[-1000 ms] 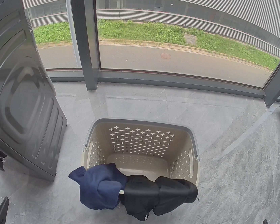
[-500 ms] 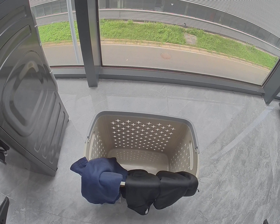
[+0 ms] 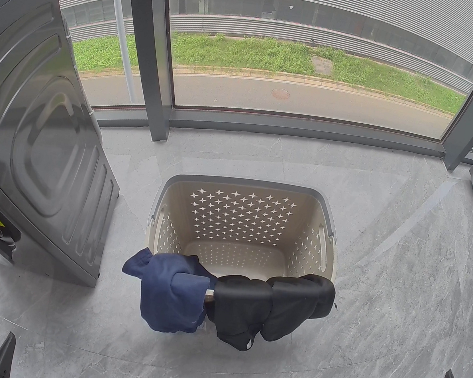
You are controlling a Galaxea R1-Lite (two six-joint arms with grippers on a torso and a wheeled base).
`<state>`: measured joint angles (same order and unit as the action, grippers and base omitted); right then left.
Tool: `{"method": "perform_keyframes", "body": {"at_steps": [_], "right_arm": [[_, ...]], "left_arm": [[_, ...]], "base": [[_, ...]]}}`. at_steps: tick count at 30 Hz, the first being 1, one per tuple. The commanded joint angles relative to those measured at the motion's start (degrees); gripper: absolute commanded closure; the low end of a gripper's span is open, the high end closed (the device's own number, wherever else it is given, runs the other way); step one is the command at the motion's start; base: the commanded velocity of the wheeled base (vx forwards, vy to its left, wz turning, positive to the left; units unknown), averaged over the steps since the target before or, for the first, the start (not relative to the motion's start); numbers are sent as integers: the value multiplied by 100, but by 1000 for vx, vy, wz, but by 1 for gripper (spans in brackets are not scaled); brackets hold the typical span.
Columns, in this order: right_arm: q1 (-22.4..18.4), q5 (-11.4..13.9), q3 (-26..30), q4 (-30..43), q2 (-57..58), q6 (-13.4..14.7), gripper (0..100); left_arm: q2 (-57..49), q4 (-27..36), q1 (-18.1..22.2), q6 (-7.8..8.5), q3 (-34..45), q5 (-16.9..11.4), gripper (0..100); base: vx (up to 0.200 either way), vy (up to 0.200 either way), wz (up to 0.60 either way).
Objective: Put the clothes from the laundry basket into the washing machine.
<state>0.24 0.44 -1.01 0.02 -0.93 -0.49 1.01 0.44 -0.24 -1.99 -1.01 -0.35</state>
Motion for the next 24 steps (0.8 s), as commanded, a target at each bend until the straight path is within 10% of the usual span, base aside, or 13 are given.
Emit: {"method": "perform_keyframes", "body": {"at_steps": [1, 24], "right_arm": [[2, 0, 101, -2, 93, -4, 0], [-7, 0, 101, 6, 93, -22, 0]], "left_arm": [[-84, 0, -2, -3, 92, 0, 0], [-84, 0, -2, 5, 92, 0, 0]], "base": [[0, 0, 0], [0, 96, 0]]}}
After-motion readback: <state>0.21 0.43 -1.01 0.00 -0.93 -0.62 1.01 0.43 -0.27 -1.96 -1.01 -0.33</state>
